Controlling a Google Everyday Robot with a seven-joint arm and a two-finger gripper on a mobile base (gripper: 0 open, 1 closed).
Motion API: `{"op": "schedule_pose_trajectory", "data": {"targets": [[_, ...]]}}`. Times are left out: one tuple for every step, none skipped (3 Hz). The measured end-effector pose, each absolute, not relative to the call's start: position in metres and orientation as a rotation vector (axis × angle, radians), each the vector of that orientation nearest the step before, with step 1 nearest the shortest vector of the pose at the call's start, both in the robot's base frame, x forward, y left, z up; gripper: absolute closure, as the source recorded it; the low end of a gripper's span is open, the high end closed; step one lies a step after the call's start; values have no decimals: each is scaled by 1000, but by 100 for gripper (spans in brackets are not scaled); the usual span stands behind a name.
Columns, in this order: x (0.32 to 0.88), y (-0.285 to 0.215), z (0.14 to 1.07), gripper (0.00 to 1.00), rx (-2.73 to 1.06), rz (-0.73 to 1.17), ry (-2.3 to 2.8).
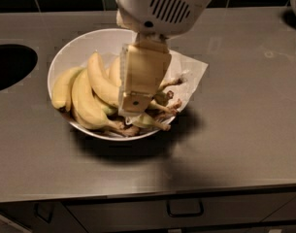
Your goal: Pick banana from white bowl
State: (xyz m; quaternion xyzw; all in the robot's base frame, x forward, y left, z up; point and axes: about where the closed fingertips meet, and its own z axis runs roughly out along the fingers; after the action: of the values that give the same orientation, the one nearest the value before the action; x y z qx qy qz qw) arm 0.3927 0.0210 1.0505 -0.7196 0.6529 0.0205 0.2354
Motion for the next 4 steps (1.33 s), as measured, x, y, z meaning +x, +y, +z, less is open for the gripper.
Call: {"op": "schedule_pose_trajectory", "data": {"targets": [[393,21,1043,14,-1968,67,1800],[397,23,1027,13,-1978,91,1805],[410,30,1006,11,-2017,116,1799],[425,38,993,11,-2054,123,1802]]}}
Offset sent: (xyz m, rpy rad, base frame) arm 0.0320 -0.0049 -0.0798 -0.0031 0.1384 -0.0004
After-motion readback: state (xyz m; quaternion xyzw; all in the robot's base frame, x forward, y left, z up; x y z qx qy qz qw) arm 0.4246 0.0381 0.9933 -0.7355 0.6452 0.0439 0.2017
